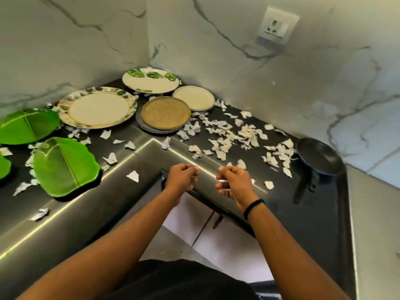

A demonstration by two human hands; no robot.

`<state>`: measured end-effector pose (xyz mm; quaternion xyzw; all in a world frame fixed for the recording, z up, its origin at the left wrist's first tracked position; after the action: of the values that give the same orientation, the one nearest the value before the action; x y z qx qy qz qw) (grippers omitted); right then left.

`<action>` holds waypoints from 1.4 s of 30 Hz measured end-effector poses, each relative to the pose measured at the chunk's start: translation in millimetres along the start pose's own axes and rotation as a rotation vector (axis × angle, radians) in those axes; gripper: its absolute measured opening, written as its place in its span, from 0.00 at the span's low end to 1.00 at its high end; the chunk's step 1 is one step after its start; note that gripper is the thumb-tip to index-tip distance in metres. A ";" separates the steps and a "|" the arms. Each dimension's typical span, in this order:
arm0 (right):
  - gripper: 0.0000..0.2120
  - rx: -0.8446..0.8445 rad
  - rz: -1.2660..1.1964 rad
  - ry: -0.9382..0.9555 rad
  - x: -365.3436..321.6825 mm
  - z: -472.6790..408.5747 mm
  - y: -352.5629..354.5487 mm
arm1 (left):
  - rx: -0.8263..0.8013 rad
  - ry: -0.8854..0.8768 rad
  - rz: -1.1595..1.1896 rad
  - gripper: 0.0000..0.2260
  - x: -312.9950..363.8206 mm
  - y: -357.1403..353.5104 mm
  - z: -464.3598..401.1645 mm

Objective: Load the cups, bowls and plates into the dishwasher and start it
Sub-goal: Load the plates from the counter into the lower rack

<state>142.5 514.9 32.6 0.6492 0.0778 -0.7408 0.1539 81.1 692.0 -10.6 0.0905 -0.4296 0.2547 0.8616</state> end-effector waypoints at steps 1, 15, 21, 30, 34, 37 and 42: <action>0.06 -0.020 0.009 -0.006 -1.5 -6.6 -11.8 | 0.020 0.010 0.036 0.04 3.9 11.6 -8.0; 0.07 -0.088 0.032 -0.036 -27.6 -157.0 -71.4 | 0.356 -0.046 0.123 0.02 99.7 87.7 -117.3; 0.05 -0.134 0.021 -0.035 -30.7 -255.0 -114.2 | 0.586 -0.101 -0.088 0.13 158.1 123.2 -160.0; 0.07 -0.199 0.213 -0.005 -17.4 -348.2 -154.8 | 0.807 0.070 -0.449 0.23 175.7 147.0 -215.5; 0.15 -0.189 0.243 -0.016 -12.2 -361.0 -157.1 | 0.817 0.128 -0.505 0.23 179.0 154.0 -230.5; 0.16 -0.130 0.300 0.047 -16.4 -366.2 -147.7 | 0.809 0.143 -0.304 0.23 178.8 167.0 -237.0; 0.16 -0.072 0.239 0.055 -21.6 -352.4 -130.2 | 0.789 0.037 -0.101 0.07 201.5 165.0 -213.9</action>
<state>432.6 751.2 -8.2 0.6679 0.0306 -0.6959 0.2621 245.3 985.8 6.0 0.4307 -0.2782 0.3591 0.7799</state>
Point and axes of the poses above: each hand's wrist, its own z-axis away from the middle knuckle, its own y-axis out of the back of the hand, x = y × z, the point moved 10 cm from there along -z, towards the middle knuckle, and after that the axes turned 15 degrees about y, right-handed, at the moved point
